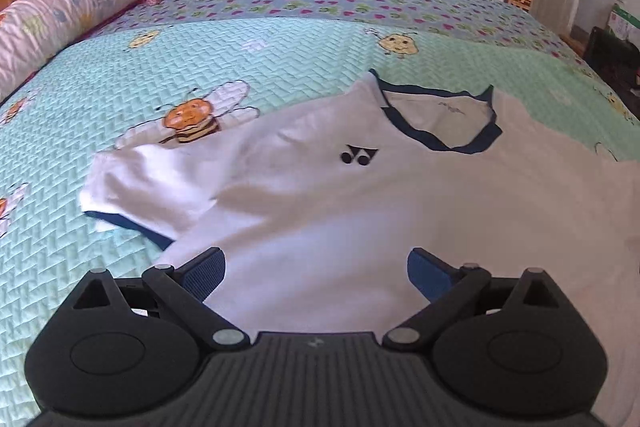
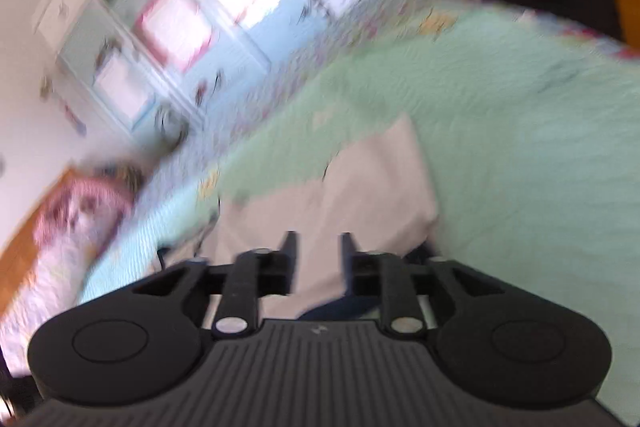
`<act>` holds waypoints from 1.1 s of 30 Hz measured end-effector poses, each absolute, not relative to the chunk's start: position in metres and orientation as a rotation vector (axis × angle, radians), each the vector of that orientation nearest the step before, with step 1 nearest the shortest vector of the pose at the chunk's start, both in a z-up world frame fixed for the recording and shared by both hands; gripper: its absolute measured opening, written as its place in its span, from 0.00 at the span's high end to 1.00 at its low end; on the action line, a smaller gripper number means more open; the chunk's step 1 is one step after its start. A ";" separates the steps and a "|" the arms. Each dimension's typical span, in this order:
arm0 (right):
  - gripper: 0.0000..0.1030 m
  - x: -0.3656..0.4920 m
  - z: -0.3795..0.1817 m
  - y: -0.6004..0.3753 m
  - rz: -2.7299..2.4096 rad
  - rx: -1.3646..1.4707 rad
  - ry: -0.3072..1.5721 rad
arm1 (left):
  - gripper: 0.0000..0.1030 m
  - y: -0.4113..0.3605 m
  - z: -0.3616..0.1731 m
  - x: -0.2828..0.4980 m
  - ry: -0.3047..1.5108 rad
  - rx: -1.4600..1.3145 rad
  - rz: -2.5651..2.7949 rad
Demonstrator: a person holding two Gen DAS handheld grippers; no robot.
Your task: Fold clothes
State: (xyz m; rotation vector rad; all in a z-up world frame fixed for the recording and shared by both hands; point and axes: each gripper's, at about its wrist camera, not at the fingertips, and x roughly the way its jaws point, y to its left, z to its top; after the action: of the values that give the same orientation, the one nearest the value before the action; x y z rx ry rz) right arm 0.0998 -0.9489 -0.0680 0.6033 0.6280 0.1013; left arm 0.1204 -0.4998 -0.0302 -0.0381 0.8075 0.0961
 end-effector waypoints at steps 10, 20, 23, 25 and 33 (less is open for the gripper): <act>0.58 0.101 -0.047 -0.933 0.035 0.591 0.528 | 0.02 -0.493 -0.029 0.250 0.671 0.050 0.024; 0.57 0.128 -0.069 -0.907 0.068 0.648 0.575 | 0.02 -0.505 -0.036 0.381 0.828 0.136 -0.009; 0.56 0.121 -0.070 -0.907 0.040 0.666 0.573 | 0.02 -0.508 -0.042 0.394 0.894 0.107 -0.014; 0.52 0.121 -0.072 -0.910 0.019 0.670 0.574 | 0.02 -0.510 -0.046 0.400 0.933 0.111 -0.010; 0.49 0.130 -0.080 -0.912 -0.042 0.650 0.601 | 0.25 -0.518 -0.062 0.408 1.090 0.183 0.006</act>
State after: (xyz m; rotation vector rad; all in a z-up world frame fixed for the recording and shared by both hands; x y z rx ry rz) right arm 0.1304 -0.9118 -0.0795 0.6497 0.6008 -0.0416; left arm 0.4083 -0.5181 -0.0622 0.1831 1.0899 0.0056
